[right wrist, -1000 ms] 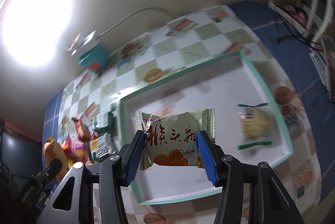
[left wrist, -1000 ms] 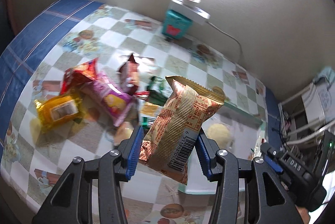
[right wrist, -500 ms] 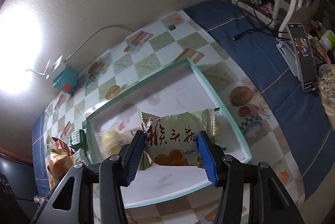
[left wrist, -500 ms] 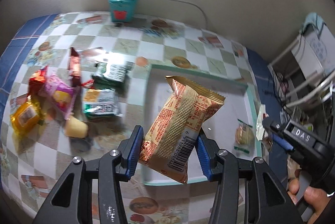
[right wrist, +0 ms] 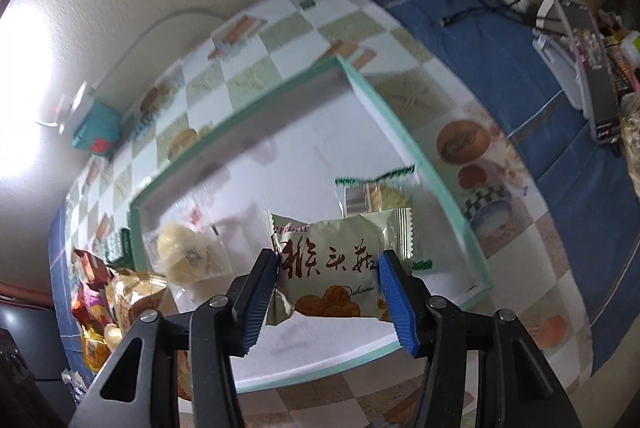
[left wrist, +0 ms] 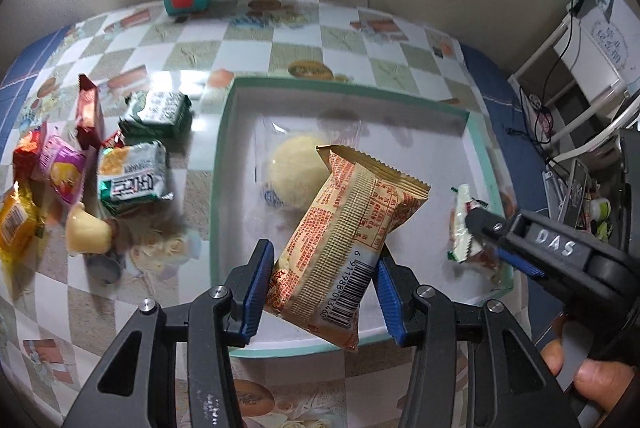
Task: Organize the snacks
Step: 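Carry both packets into the tray while both tools open to release them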
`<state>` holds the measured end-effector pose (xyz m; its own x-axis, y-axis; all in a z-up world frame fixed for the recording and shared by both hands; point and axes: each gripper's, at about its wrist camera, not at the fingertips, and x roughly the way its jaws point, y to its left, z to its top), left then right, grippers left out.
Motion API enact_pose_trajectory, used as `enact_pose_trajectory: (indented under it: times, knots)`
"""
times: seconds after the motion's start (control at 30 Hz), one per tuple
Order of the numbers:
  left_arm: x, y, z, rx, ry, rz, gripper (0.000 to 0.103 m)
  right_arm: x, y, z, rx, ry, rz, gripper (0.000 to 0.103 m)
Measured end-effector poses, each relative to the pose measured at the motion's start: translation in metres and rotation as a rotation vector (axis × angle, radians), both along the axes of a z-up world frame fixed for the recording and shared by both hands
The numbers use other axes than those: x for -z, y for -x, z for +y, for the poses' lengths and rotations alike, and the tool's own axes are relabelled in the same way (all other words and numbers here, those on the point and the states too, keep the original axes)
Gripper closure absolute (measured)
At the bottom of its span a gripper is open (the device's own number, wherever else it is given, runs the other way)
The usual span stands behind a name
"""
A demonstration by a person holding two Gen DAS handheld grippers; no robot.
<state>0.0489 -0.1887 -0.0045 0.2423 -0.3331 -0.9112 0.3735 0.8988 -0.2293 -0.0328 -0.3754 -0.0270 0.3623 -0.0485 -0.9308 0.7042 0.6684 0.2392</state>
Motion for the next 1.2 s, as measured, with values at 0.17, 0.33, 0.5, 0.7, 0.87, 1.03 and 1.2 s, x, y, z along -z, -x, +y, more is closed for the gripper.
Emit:
enact_pose_trajectory:
  times: [0.17, 0.33, 0.5, 0.7, 0.87, 1.03, 1.2]
  knots:
    - [0.019, -0.002, -0.002, -0.002, -0.032, 0.050, 0.052, 0.020, -0.007, 0.010, -0.031, -0.032, 0.048, 0.046]
    - [0.035, -0.003, -0.002, -0.005, -0.074, 0.097, 0.052, 0.025, -0.012, 0.020, -0.060, -0.023, 0.066, 0.046]
    - [0.043, -0.004, -0.003, -0.011, -0.084, 0.113, 0.052, 0.029, -0.017, 0.023, -0.071, -0.021, 0.077, 0.046]
    - [0.051, -0.005, -0.004, -0.015, -0.100, 0.130, 0.052, 0.031, -0.020, 0.025, -0.073, -0.008, 0.087, 0.046]
    - [0.056, -0.005, -0.007, -0.013, -0.110, 0.144, 0.048, 0.031, -0.020, 0.025, -0.073, -0.006, 0.090, 0.046]
    - [0.054, -0.006, -0.008, -0.007, -0.125, 0.138, 0.039, 0.032, -0.021, 0.024, -0.066, -0.015, 0.105, 0.040]
    - [0.037, -0.008, -0.005, -0.002, -0.120, 0.124, 0.038, 0.030, -0.019, 0.022, -0.059, -0.013, 0.115, 0.034]
